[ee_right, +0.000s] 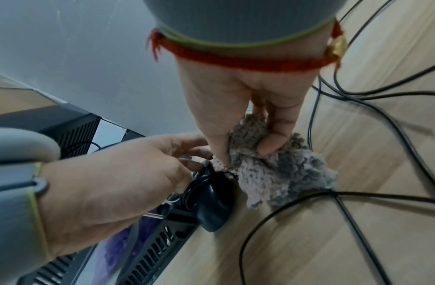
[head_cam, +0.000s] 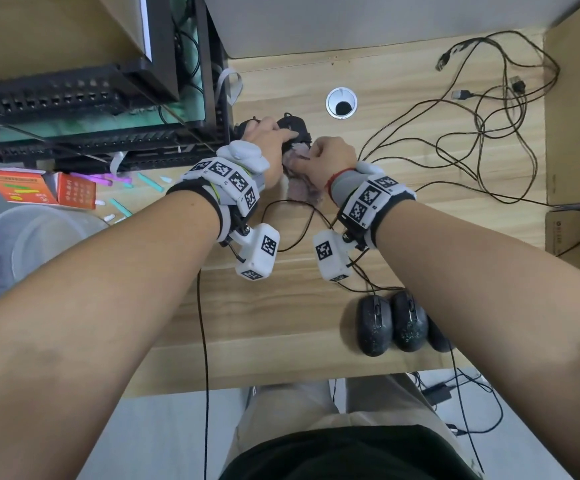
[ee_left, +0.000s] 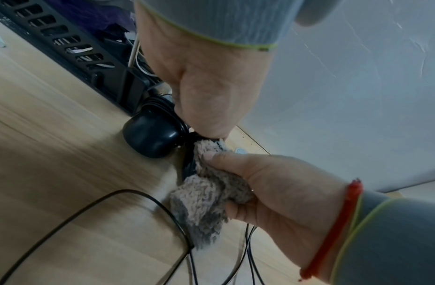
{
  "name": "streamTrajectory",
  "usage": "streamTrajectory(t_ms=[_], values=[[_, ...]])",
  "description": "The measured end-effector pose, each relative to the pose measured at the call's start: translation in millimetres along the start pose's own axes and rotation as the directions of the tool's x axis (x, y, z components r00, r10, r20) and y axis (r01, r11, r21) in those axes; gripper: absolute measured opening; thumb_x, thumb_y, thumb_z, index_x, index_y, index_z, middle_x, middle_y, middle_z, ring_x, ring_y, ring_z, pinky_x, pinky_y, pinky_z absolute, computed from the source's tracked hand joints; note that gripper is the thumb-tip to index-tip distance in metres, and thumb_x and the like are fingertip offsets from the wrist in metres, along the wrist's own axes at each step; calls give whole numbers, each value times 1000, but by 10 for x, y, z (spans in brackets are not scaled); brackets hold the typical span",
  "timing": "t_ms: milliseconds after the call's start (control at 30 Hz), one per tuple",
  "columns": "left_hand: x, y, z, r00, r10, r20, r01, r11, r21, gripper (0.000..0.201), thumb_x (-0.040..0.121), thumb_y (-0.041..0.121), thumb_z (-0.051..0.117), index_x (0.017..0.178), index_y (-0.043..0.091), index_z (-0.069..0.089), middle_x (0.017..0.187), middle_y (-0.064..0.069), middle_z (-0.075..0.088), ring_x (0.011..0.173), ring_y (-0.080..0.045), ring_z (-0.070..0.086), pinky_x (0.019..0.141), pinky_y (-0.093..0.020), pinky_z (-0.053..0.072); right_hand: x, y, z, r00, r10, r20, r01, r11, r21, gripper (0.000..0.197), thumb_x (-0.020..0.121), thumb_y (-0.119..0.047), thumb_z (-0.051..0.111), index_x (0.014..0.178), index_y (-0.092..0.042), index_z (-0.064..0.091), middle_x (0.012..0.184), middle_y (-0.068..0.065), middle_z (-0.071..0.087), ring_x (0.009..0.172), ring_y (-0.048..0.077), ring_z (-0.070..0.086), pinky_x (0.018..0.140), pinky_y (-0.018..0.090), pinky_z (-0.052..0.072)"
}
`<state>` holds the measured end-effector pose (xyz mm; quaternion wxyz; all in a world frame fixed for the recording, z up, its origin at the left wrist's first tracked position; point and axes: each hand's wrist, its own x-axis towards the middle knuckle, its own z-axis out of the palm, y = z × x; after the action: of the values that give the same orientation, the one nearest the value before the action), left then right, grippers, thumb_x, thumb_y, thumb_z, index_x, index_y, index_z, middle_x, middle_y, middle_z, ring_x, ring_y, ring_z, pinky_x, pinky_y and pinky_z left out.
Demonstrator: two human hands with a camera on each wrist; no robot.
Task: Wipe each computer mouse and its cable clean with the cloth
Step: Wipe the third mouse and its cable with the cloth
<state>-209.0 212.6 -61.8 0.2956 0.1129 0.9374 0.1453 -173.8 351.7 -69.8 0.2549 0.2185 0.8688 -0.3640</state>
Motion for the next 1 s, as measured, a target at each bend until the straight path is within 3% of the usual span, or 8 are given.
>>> streamTrajectory(t_ms=[67,133,200,367,567,767,900,1000], values=[[-13,17,-11,1000,-6,16,6,1000,-1,66,94,-2,44,153,27,43,145,-9,42,132,-31,33,99,-26,26,12,-11,8,999,-20,40,25,992,-120,38,80,-45,73,70,-20,46,87,2,60,78,21,54,69,27,44],[-47,33,-22,1000,5,5,-6,1000,29,72,89,-6,45,153,28,43,144,-9,43,131,-33,34,105,-32,30,6,27,42,992,17,126,10,977,-214,31,80,-43,74,85,-17,58,93,4,64,85,23,59,77,29,49],[-65,39,-19,1000,14,-12,-13,999,40,74,87,-8,42,152,28,44,143,-8,44,130,-33,35,105,-34,31,-2,83,43,980,45,192,0,973,-231,36,79,-42,75,95,-14,60,95,5,64,92,24,63,79,29,50],[-54,41,-16,1000,25,-13,-25,999,38,73,86,-7,44,150,26,46,144,-7,44,131,-33,35,106,-36,33,28,161,-74,1000,-18,7,18,996,92,25,75,-25,77,80,-19,52,76,-4,55,74,16,55,59,25,43],[-88,75,-43,1000,13,-27,-12,999,37,67,89,-5,48,149,24,47,145,-7,44,130,-33,35,105,-36,34,-11,118,-48,991,-95,92,83,989,121,24,73,-22,79,86,-20,59,89,2,62,83,19,58,69,28,48],[-214,138,-119,997,-23,-77,24,1000,7,67,88,-7,46,149,22,47,144,-6,46,132,-32,35,107,-35,33,-143,139,-266,998,-16,68,1,977,213,26,68,-24,80,72,-24,54,83,4,66,87,28,69,77,46,59],[-475,301,-112,989,-89,-117,78,992,-99,55,87,-4,48,136,20,57,135,-10,51,127,-33,40,103,-37,36,-377,244,-575,999,-8,48,-8,945,327,31,60,-32,78,76,-23,53,86,11,70,84,33,71,69,51,60],[-701,443,51,977,-191,-93,158,946,-283,38,88,4,56,122,21,63,120,-7,64,112,-28,56,91,-30,43,-567,410,-737,999,-6,43,-11,923,384,40,50,-44,73,78,-24,52,95,14,71,90,33,70,75,52,59]])
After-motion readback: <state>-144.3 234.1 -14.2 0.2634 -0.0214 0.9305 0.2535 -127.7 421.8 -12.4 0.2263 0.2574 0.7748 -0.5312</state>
